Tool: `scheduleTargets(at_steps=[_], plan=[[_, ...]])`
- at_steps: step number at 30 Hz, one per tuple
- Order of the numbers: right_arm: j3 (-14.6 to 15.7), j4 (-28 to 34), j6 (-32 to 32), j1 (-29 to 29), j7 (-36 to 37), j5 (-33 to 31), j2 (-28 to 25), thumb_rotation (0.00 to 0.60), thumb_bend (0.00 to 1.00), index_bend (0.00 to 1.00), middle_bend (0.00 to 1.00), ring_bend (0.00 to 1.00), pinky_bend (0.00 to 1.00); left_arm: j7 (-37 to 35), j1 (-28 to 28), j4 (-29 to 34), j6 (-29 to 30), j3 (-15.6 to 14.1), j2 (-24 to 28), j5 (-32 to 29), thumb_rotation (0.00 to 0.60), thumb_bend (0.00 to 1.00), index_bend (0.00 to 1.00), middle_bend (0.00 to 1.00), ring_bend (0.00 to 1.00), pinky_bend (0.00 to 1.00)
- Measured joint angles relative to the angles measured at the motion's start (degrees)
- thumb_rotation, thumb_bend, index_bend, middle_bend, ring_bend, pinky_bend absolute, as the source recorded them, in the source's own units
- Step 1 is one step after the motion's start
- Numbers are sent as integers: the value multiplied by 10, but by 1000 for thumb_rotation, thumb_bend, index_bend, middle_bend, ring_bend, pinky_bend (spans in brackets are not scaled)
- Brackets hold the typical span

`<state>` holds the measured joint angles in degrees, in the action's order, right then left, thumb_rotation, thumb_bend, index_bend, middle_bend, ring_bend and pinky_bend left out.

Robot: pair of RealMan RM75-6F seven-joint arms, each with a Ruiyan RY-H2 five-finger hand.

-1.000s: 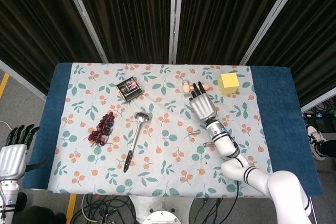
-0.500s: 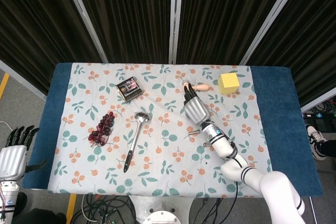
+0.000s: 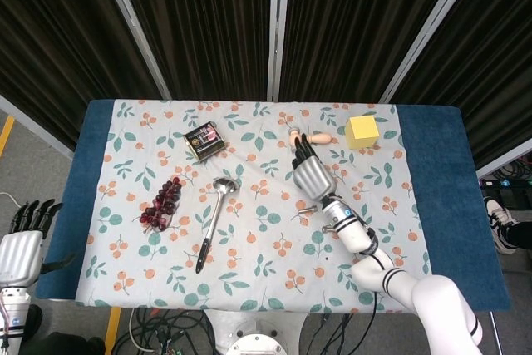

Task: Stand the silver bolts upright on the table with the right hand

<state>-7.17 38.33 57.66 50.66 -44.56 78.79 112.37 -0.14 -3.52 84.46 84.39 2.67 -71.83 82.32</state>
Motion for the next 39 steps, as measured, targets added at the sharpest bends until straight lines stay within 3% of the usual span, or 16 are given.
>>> scheduleTargets(at_steps=[4,7,13,18,27,39], plan=[[-4,39,26,-9,25,5,-15,600,367,244,247,0,0,2,0,3,1,1,3,1,600,0,147,87,0,0],[-5,96,52,-22,59,12,-37,600,280,269,263,0,0,6,0,7,4,1,5,3,600,0,147,87,0,0],[7,265,84,-67,148,19,-110,600,228,423,275,0,0,17,-1,19,6,0,10,7,600,0,146,87,0,0],[35,372,78,-101,169,20,-178,600,228,466,243,0,0,27,0,31,13,0,15,15,600,0,146,87,0,0],[40,348,24,-99,122,-2,-141,600,246,477,220,0,0,21,10,35,19,-6,18,13,600,0,147,87,0,0],[32,294,7,-93,106,-6,-106,600,249,479,218,0,0,10,14,27,23,-7,16,17,600,0,147,87,0,0]])
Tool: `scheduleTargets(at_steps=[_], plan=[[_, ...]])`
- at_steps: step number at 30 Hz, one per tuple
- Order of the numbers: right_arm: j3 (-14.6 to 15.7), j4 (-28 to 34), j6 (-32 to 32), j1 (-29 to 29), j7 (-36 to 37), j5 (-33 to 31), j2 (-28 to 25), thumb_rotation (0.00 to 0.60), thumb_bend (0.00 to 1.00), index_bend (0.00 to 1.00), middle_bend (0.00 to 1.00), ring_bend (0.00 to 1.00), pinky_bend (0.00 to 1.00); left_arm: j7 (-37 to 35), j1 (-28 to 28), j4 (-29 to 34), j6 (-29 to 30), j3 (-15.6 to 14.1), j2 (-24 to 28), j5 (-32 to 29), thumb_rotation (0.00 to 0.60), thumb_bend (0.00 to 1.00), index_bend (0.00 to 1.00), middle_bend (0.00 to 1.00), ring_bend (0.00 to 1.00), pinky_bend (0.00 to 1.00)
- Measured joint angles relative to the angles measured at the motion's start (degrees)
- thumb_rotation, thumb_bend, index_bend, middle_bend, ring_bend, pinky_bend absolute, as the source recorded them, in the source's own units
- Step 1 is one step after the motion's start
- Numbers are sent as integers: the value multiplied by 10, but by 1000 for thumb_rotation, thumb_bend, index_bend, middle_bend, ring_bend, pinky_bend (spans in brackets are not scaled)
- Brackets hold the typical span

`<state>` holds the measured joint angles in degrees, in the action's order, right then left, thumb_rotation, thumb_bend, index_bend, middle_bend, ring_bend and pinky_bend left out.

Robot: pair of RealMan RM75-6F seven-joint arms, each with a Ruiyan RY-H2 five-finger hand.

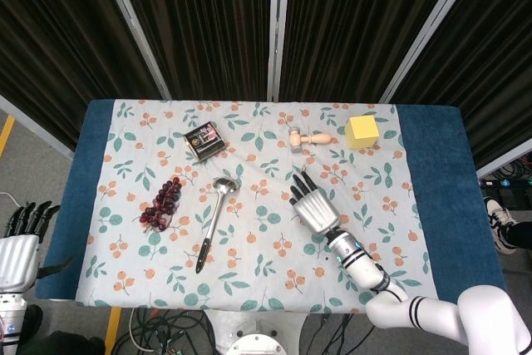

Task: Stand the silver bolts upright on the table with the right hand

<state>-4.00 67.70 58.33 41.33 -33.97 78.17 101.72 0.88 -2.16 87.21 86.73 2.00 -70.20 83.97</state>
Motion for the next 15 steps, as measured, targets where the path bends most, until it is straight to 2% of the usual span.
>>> scheduleTargets(at_steps=[6,15], plan=[[-3,-14,-12,1,-1,-7,10,600,259,483,218,0,0,1,0,-3,5,2,-2,3,600,0,146,87,0,0],[-4,-16,-11,-4,11,-5,13,600,349,588,248,0,0,1,0,-4,5,3,-4,5,600,0,146,87,0,0]])
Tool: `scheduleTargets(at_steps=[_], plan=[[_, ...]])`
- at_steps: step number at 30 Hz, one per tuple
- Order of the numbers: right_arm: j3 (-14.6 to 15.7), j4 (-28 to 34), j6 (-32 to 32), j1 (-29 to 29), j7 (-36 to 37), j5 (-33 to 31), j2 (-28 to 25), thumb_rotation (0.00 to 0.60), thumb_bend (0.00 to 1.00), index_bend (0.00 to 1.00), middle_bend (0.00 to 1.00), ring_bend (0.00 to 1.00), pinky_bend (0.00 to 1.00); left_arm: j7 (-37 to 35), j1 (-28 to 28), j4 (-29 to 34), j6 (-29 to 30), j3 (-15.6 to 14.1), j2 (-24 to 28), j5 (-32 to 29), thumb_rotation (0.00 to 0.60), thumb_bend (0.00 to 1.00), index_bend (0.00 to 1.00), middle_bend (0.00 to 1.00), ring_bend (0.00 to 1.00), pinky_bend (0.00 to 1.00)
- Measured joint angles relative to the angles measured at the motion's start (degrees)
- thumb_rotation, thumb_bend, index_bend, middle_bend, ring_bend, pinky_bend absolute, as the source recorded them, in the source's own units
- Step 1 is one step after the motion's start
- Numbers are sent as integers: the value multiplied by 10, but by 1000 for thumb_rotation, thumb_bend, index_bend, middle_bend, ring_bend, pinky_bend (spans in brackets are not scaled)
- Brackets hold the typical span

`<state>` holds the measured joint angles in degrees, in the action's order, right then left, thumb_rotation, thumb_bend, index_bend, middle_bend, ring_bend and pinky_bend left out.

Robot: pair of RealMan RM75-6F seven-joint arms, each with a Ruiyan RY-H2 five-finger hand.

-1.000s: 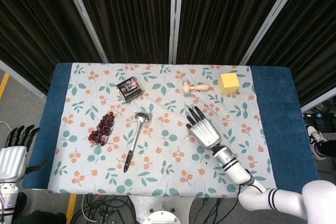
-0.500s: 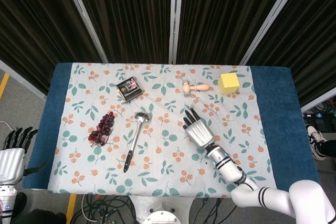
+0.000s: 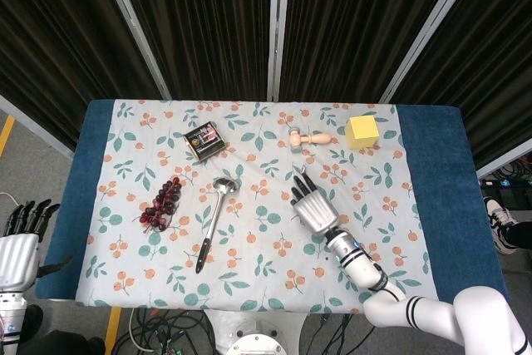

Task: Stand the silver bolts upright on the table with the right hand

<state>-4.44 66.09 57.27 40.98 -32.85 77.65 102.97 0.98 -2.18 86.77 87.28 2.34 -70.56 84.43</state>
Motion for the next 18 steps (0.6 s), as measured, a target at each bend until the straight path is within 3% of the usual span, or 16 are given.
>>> scheduleTargets(at_steps=[8,18], plan=[[-16,43,1,-3,52,-5,-10,600,360,606,261,0,0,5,-3,-3,3,1,-2,8,600,0,147,87,0,0],[-64,104,-62,4,178,-78,-27,600,360,607,266,0,0,9,-7,-4,3,-3,-5,20,600,0,146,87,0,0]])
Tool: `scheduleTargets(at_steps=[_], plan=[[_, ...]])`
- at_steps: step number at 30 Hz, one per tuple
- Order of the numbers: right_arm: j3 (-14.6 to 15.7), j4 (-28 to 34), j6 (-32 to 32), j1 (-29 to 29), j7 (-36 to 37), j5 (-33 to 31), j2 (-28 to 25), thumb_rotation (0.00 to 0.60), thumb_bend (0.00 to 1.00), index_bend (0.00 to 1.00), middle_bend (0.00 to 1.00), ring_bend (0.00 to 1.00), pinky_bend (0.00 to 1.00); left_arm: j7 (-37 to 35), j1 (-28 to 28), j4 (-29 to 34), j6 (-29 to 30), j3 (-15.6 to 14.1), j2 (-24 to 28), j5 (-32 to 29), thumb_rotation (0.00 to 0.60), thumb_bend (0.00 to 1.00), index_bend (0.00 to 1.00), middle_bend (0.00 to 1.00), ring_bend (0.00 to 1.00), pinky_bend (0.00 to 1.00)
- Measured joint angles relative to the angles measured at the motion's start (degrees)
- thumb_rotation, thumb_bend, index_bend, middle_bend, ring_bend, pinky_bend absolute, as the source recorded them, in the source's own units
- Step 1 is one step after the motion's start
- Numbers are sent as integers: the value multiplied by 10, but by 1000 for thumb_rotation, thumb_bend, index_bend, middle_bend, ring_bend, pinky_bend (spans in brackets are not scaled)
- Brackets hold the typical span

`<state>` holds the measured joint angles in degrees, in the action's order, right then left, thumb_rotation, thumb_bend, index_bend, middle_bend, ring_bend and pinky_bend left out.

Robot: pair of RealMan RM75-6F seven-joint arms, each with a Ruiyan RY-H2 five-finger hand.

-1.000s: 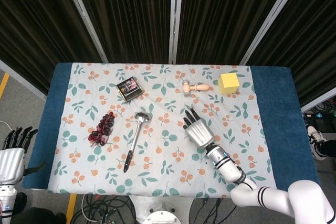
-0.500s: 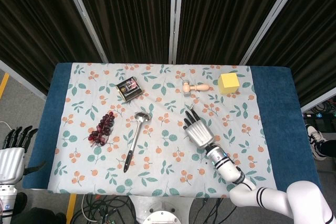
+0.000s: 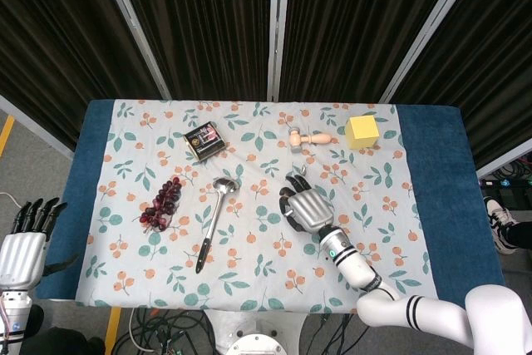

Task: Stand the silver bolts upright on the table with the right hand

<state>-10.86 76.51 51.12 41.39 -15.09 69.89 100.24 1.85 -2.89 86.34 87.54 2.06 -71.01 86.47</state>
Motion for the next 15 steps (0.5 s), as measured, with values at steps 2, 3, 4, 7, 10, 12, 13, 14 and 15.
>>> scheduleTargets(at_steps=[2,3,4,7,10,12,13,14,15], plan=[[-7,2,-16,3,26,-13,0,600,360,607,265,0,0,-1,0,-1,-1,0,0,0,600,0,147,87,0,0],[-10,2,-23,4,37,-18,0,600,360,607,264,0,0,-1,0,-1,-1,-1,0,0,600,0,147,87,0,0],[-12,3,-30,5,47,-23,0,600,359,607,263,0,0,-1,0,-1,-1,-1,0,0,600,0,146,87,0,0],[-21,2,-53,11,78,-38,0,600,357,604,260,0,0,-2,0,-1,-1,-1,-1,-1,600,0,146,87,0,0],[-26,0,-65,16,97,-47,-2,600,357,598,257,0,0,-3,0,-2,-1,-1,-1,-2,600,0,147,87,0,0],[-27,-5,-66,18,102,-48,-3,600,357,594,255,0,0,-4,0,-3,-2,-1,-1,-3,600,0,147,87,0,0],[-28,-7,-65,18,104,-48,-3,600,357,592,255,0,0,-4,0,-3,-3,-1,-1,-3,600,0,147,87,0,0],[-28,-10,-64,19,106,-48,-2,600,357,590,255,0,0,-4,0,-3,-3,-1,-1,-3,600,0,147,87,0,0],[-28,-12,-63,19,108,-48,-2,600,357,589,254,0,0,-4,-1,-3,-3,0,-1,-3,600,0,147,87,0,0]])
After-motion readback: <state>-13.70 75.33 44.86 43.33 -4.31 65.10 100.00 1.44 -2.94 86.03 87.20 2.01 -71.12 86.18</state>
